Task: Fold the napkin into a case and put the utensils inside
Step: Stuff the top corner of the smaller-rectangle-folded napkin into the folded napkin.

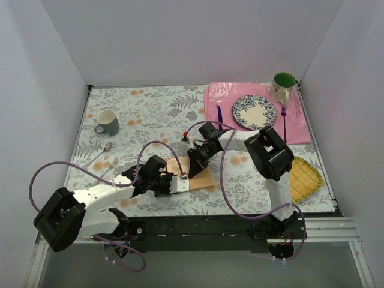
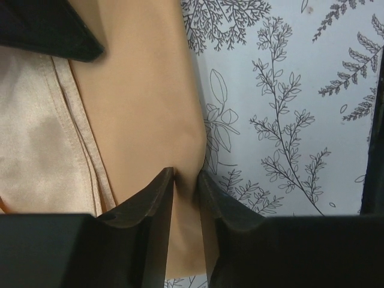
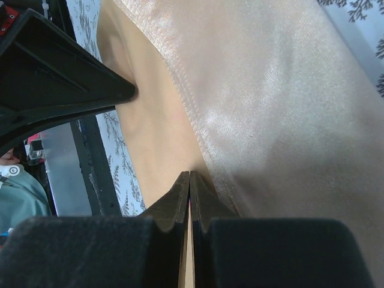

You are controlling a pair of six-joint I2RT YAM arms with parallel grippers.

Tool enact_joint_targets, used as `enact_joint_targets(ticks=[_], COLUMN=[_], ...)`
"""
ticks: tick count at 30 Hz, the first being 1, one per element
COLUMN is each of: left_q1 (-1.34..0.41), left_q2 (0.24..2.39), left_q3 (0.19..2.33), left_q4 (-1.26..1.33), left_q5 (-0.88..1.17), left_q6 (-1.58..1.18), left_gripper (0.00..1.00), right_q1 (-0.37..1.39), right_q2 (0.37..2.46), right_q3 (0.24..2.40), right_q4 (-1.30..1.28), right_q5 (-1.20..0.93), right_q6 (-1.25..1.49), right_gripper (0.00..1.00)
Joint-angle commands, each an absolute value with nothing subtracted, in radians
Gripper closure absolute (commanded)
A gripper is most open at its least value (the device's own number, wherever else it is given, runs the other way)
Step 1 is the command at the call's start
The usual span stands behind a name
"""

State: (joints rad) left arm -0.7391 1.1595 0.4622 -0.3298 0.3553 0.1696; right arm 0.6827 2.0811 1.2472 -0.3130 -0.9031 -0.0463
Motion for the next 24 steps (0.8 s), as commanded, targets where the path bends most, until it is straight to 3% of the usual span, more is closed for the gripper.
enact_joint_targets(ticks=[1, 6, 12, 18, 24], left_q1=[-0.744, -0.742, -0.712, -0.631, -0.517], left_q2=[1.241, 1.253, 1.227, 1.262, 1.35], left_q3=[0.439, 0.454, 0.512, 0.595, 0.709], left_q4=[-0.357, -0.373, -0.481, -0.56, -0.665], left_q5=[0.327, 0.337, 0.463, 0.575, 0.715], left_q6=[0.161, 0.158, 0.132, 0.117, 0.169], left_gripper=[0.82, 0.99, 1.0, 1.0, 1.0], right_q1=[0.684, 0.684, 0.67, 0.624, 0.604], right_q2=[2.092, 2.082, 1.976, 1.774, 1.58], right_q3=[1.264, 1.259, 1.207, 1.041, 0.853], right_q4=[-0.357, -0.353, -0.292, -0.175, -0.032], right_q5=[-0.865, -0.865, -0.874, -0.842, -0.758], right_q6=[-0.107, -0.112, -0.124, -0.241, -0.363], right_gripper=[0.95, 0.95, 0.85, 0.54, 0.36])
